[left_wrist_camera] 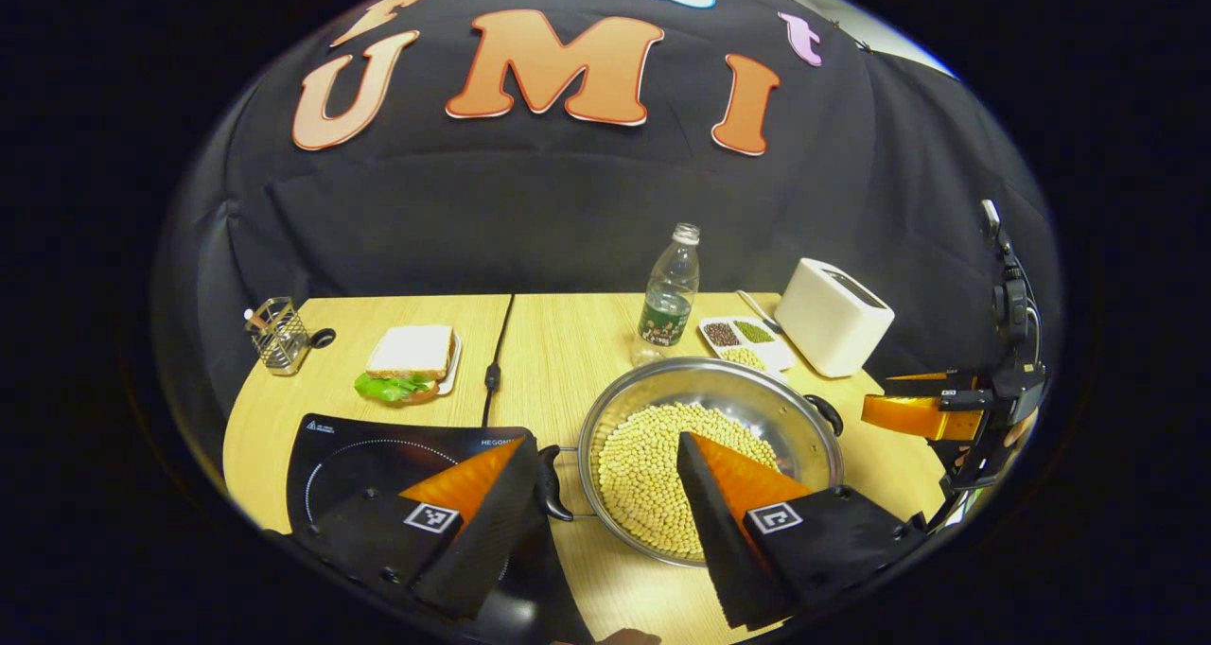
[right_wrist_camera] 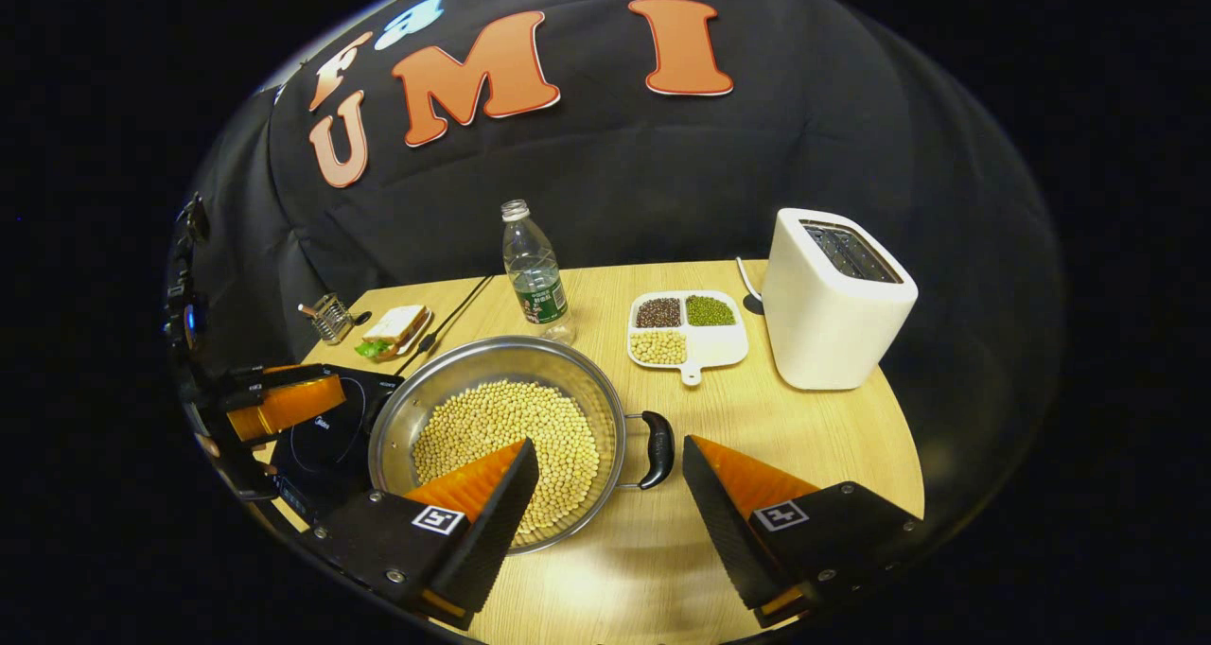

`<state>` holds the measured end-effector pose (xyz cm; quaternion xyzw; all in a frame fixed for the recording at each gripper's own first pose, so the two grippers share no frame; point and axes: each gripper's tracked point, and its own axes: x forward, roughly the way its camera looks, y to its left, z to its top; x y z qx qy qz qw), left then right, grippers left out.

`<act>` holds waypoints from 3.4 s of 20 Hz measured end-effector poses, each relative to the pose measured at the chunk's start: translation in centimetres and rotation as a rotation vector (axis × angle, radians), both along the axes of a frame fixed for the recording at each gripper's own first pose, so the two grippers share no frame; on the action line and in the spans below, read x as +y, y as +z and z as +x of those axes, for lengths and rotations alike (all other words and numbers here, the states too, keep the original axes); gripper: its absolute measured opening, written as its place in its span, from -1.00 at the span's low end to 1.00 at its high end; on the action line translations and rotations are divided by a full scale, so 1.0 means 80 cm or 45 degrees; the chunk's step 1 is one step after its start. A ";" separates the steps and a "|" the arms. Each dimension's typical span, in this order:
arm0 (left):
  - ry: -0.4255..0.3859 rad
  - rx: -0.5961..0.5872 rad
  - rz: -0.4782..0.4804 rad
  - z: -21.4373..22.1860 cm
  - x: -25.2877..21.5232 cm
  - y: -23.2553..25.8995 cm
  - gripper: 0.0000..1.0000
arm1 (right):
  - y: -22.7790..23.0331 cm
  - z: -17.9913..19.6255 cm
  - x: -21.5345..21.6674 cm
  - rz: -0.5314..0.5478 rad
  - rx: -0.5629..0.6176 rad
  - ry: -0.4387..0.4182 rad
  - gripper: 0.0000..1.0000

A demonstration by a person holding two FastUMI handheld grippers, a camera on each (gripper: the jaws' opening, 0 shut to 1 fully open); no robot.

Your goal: First push the handle of the pot to place it horizontally, then grasp the pot with both hands and set it on the induction cooktop.

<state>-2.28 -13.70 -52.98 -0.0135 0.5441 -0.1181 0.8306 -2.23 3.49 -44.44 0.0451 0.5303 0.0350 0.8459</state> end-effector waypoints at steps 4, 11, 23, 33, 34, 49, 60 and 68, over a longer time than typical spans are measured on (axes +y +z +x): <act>-0.027 0.165 0.074 -0.011 0.018 -0.039 0.90 | -0.009 0.002 0.000 -0.002 0.040 0.003 0.91; 0.043 0.313 0.035 -0.032 0.018 -0.095 0.92 | -0.033 -0.004 -0.008 -0.039 0.116 0.011 0.91; 0.089 0.323 -0.019 -0.038 -0.006 -0.116 0.91 | -0.087 -0.002 -0.026 -0.165 0.182 0.028 0.92; 0.106 0.303 0.043 -0.038 -0.016 -0.151 0.76 | -0.145 -0.020 -0.052 -0.213 0.325 -0.037 0.90; 0.104 0.305 0.054 -0.038 -0.018 -0.155 0.66 | -0.149 -0.023 -0.053 -0.214 0.337 -0.039 0.89; 0.189 0.242 0.156 -0.030 -0.018 -0.184 0.52 | -0.156 -0.029 -0.050 -0.097 0.372 -0.144 0.32; 0.199 0.266 0.216 -0.045 -0.016 -0.157 0.48 | -0.128 -0.041 -0.045 -0.128 0.391 -0.125 0.17; 0.083 0.139 0.250 -0.016 -0.029 -0.083 0.46 | -0.062 -0.046 -0.050 -0.092 0.343 -0.144 0.16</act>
